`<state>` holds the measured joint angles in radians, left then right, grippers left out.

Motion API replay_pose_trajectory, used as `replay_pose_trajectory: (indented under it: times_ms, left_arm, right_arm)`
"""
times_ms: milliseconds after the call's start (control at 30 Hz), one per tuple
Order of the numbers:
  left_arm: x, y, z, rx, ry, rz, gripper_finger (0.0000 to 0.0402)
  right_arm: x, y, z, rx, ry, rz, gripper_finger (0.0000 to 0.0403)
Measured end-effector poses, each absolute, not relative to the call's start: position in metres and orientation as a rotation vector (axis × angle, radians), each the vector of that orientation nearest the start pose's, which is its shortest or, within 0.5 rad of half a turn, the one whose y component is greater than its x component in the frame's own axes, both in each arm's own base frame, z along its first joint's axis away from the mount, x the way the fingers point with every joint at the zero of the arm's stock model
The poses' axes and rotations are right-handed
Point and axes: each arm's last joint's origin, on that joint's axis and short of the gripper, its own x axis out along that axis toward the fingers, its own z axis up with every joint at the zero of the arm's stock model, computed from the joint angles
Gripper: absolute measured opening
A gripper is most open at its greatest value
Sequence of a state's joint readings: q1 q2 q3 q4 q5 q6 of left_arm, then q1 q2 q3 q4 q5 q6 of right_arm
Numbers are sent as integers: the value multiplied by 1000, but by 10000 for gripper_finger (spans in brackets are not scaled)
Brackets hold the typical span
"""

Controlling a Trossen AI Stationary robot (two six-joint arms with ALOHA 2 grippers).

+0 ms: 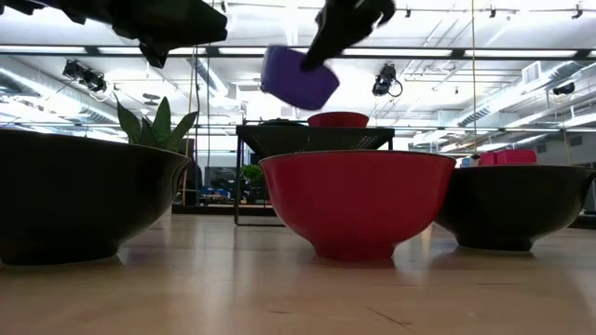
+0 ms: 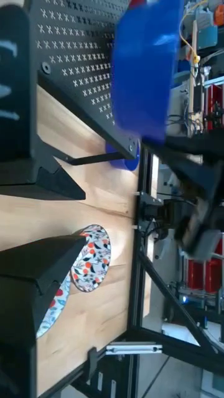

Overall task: Pick & Place Mini bowls
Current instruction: Put the bottom blue bowl on the shelf

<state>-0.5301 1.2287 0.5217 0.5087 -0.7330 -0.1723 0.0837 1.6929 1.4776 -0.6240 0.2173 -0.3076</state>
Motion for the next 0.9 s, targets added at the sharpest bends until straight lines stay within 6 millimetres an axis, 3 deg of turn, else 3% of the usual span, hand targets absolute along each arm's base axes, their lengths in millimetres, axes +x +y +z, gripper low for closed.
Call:
replay_pose_trajectory:
  times_ms: [267, 600, 900]
  left_arm:
    - [220, -107, 220, -51, 148, 216, 105]
    - [221, -107, 220, -50, 150, 217, 105]
    - [220, -107, 220, -52, 153, 217, 105]
  right_arm:
    - [376, 5, 289, -408, 877, -37, 15]
    - [382, 2, 279, -413, 897, -36, 45]
    - [386, -3, 280, -449, 875, -132, 119]
